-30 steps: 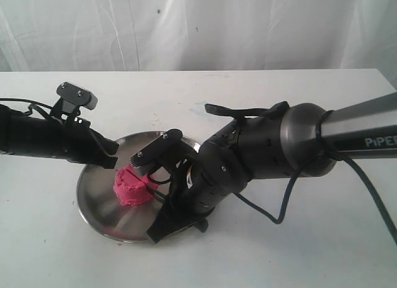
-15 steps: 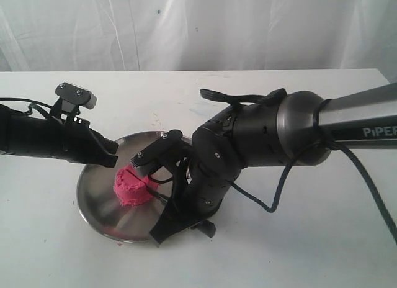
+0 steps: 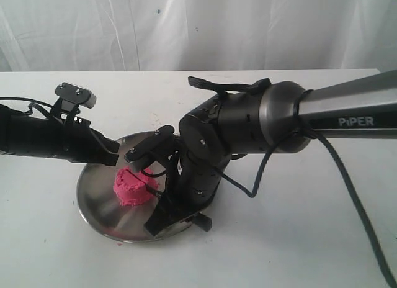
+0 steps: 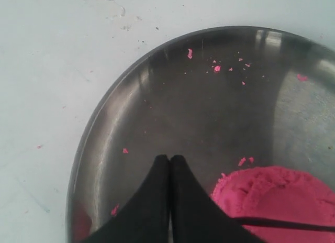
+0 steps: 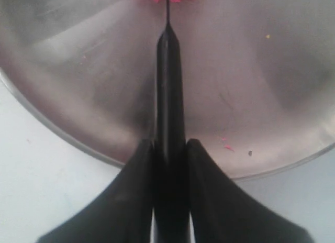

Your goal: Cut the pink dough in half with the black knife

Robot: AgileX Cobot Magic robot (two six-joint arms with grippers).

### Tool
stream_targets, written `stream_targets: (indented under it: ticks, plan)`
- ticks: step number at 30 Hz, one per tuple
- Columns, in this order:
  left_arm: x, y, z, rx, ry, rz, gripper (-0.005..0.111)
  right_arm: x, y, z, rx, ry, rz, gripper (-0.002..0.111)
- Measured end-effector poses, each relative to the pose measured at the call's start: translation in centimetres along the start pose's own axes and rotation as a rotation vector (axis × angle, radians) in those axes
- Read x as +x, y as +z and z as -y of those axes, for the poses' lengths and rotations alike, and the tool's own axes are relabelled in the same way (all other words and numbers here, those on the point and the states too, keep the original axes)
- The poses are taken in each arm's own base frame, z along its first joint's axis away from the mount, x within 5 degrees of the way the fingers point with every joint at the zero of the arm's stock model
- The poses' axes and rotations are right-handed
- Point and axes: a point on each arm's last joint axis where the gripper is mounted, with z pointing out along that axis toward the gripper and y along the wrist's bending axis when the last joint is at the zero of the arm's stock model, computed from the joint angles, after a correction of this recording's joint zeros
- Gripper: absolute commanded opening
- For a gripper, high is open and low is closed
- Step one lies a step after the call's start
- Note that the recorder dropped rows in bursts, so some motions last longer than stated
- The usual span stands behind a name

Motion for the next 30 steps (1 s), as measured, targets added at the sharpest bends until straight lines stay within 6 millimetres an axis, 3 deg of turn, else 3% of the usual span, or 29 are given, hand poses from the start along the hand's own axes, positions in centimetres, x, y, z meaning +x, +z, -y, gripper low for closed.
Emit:
stream_targets:
  ticks: [9,30]
  plan:
    - [0.0,0.0,0.1,0.008,-0.002,0.004,0.000,-0.6,0.8,0.1,-0.002,-0.016,-0.069,0.000]
    - [-0.1,0.0,0.1,0.011,-0.011,0.006,0.000,1.0,0.4,0.5,0.034,-0.108,-0.278,0.000]
